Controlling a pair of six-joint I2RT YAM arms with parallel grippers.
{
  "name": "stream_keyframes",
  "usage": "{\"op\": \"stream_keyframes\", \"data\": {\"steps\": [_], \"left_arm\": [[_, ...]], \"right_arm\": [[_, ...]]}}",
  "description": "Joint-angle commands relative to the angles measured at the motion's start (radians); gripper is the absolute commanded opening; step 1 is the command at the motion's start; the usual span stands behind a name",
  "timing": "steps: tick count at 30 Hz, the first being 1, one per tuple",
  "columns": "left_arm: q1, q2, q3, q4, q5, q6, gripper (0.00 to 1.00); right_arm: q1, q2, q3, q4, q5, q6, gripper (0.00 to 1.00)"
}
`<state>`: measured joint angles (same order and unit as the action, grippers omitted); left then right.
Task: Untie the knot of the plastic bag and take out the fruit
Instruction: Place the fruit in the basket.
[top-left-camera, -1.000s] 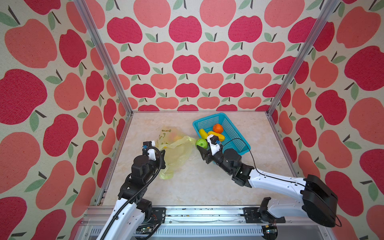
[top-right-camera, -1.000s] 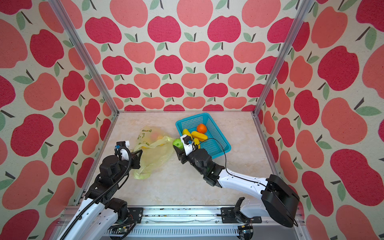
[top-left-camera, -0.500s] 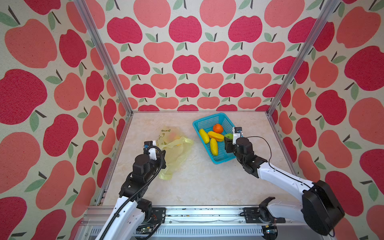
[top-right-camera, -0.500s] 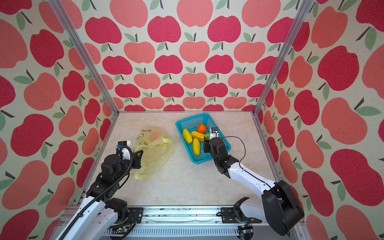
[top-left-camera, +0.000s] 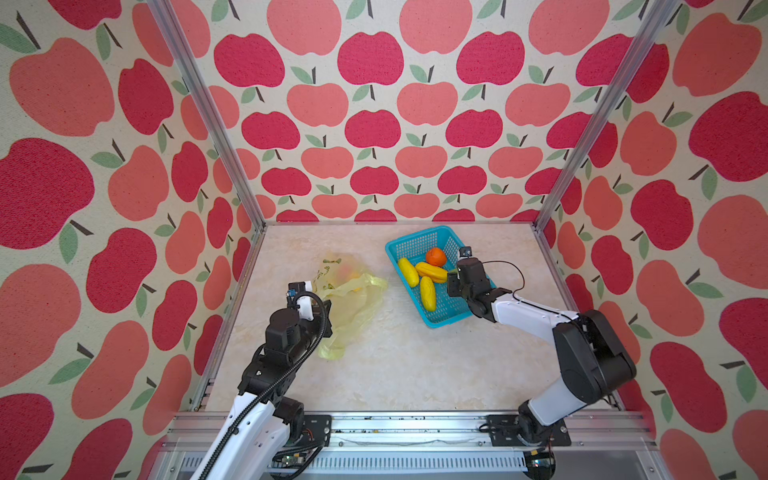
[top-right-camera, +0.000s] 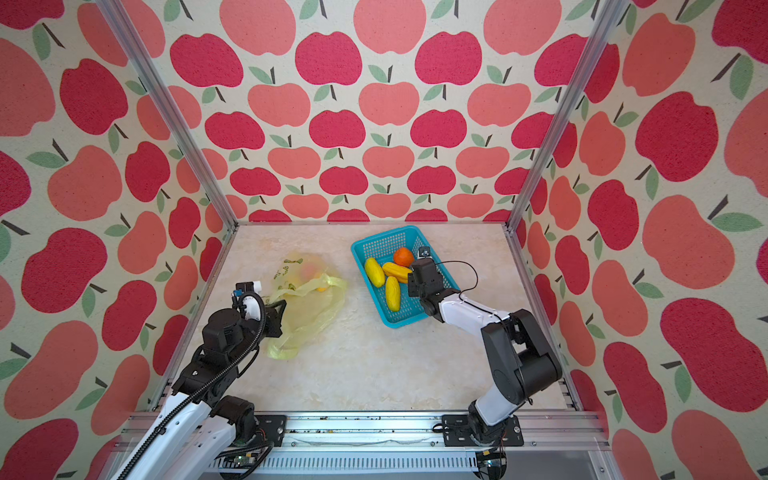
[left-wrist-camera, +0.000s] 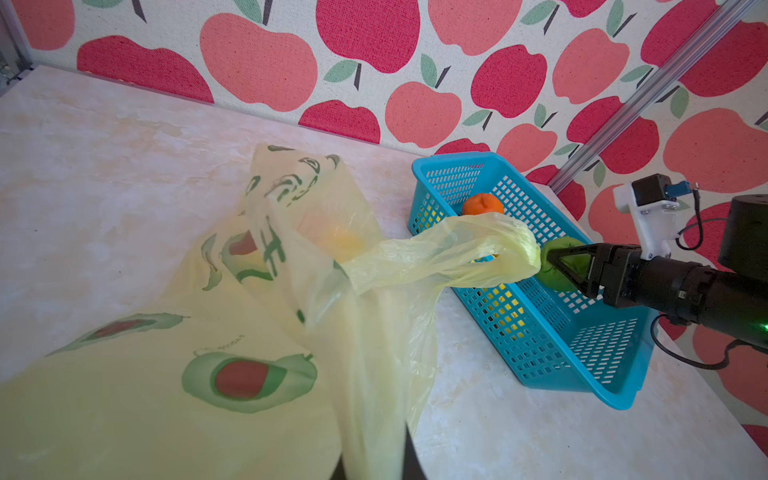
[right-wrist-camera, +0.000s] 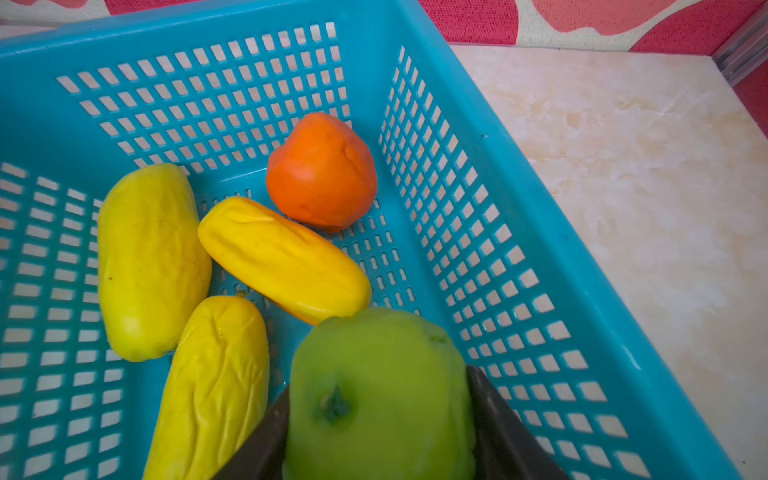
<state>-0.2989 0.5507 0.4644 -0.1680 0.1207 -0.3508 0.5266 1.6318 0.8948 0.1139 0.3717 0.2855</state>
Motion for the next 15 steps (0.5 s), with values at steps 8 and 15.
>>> {"op": "stream_keyframes", "data": {"steps": [8,15], "left_arm": [[0.007,0.011,0.016,0.005,0.014,-0.008,0.00],[0.009,0.003,0.011,0.009,0.007,-0.008,0.00]], "right_arm": [[-0.017,0.118,0.094,-0.048,-0.038,0.024,0.52],[-0.013,-0.018,0.008,-0.017,-0.026,0.035,0.90]]}}
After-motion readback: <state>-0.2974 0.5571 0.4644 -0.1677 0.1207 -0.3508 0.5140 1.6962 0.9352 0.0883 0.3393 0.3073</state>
